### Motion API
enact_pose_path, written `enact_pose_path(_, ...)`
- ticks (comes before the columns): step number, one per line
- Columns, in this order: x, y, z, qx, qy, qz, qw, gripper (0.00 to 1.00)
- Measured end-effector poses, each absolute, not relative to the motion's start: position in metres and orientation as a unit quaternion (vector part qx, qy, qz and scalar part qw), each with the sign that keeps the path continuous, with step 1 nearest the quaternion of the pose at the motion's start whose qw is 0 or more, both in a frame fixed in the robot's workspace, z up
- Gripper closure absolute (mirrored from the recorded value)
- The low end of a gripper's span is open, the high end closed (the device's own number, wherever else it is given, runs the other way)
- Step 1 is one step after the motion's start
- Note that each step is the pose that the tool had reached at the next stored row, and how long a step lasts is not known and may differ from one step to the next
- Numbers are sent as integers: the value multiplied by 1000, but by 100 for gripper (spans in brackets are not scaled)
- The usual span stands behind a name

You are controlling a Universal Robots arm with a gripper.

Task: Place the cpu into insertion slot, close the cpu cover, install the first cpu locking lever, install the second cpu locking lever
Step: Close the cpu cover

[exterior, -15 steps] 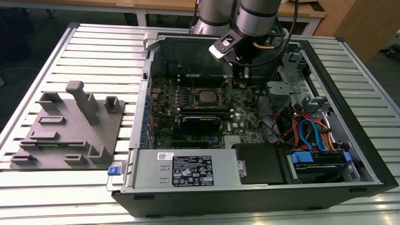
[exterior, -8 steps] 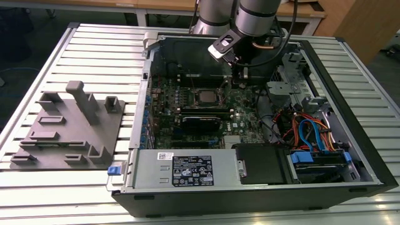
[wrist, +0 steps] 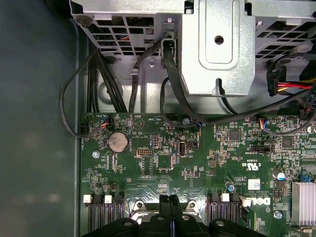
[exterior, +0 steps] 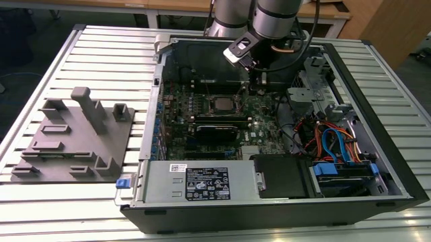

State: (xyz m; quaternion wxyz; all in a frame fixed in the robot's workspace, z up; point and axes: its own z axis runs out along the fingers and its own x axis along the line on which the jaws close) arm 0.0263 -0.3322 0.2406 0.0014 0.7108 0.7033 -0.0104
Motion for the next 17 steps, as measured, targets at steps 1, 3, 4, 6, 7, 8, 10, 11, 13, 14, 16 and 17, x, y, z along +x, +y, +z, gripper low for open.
enact_pose_path(1,26,-332,241,711,703,-10,1,90)
enact_pose_path(3,25,-332,241,711,703,-10,1,90)
enact_pose_path(4,24,-332,241,711,703,-10,1,90)
enact_pose_path(6,23,-332,241,711,703,-10,1,90)
enact_pose_path(7,22,-332,241,711,703,-10,1,90)
enact_pose_path(8,22,-332,241,711,703,-10,1,90)
enact_pose_path(10,22,-332,241,711,703,-10,1,90)
enact_pose_path(11,21,-332,241,711,703,-10,1,90)
enact_pose_path(13,21,-332,241,711,703,-10,1,90)
enact_pose_path(14,21,-332,241,711,703,-10,1,90)
enact_pose_path(16,21,-332,241,711,703,-10,1,90)
enact_pose_path(17,21,-332,241,711,703,-10,1,90)
